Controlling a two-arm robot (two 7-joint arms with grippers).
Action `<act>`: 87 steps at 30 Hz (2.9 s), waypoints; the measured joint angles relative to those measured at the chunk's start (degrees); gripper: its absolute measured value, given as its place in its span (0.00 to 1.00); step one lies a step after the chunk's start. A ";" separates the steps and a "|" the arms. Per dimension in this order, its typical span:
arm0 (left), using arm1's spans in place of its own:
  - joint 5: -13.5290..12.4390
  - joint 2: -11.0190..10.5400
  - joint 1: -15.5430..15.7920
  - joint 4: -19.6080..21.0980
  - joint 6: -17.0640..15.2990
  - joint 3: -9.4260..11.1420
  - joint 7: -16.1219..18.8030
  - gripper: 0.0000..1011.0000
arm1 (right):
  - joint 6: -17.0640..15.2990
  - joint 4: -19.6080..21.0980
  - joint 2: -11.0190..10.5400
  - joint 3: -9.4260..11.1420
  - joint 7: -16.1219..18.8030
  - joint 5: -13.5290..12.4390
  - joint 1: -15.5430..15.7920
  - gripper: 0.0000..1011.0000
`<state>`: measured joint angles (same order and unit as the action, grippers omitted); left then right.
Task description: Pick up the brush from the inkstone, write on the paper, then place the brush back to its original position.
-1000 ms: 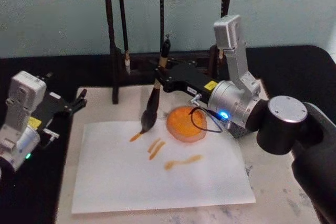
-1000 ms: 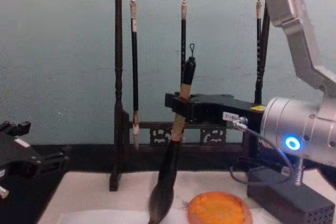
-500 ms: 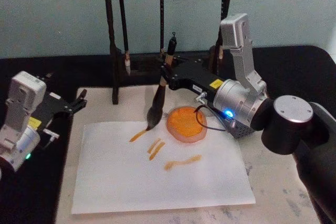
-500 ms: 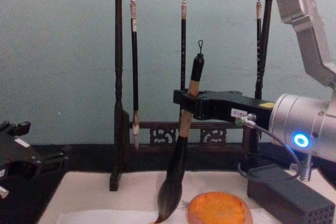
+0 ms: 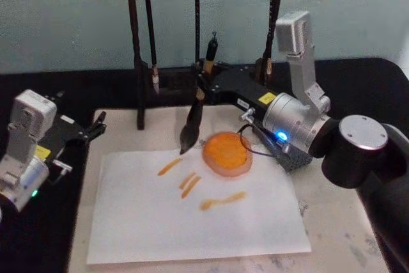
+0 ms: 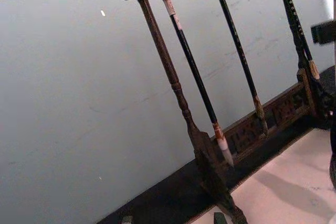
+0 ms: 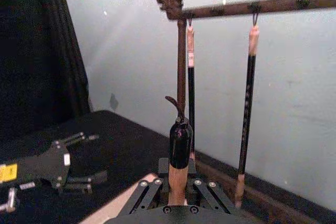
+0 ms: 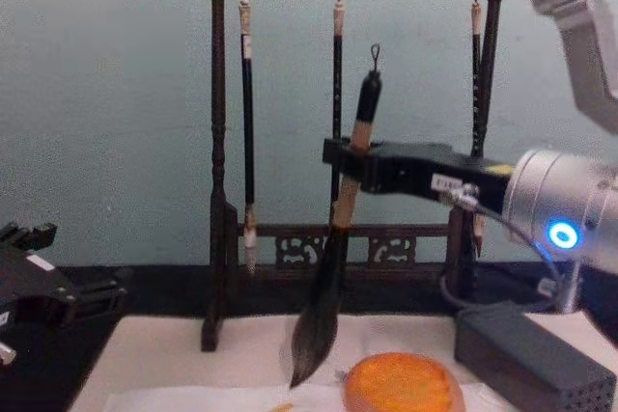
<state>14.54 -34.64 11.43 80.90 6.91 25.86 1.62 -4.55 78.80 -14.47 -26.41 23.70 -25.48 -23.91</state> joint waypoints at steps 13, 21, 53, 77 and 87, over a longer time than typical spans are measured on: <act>0.00 0.00 0.00 0.00 0.00 0.00 0.00 0.99 | 0.24 5.34 -1.32 3.22 -1.57 -3.38 2.84 0.18; 0.00 0.00 0.00 0.00 0.00 0.00 0.00 0.99 | -0.14 7.42 -2.28 5.94 -2.79 -7.05 5.29 0.18; 0.00 0.00 0.00 0.00 0.00 0.00 0.00 0.99 | -9.13 -2.49 -1.16 15.58 -5.89 -32.28 6.50 0.18; 0.00 0.00 0.00 0.00 0.00 0.00 0.00 0.99 | -10.99 -9.05 -0.47 14.06 -9.94 -37.72 3.10 0.18; 0.00 0.00 0.00 0.00 0.00 0.00 0.00 0.99 | -11.07 -11.49 -0.51 13.51 -10.55 -39.76 2.12 0.18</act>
<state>14.55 -34.65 11.43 80.90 6.91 25.86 1.62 -15.63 67.30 -14.99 -12.90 13.15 -65.24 -21.79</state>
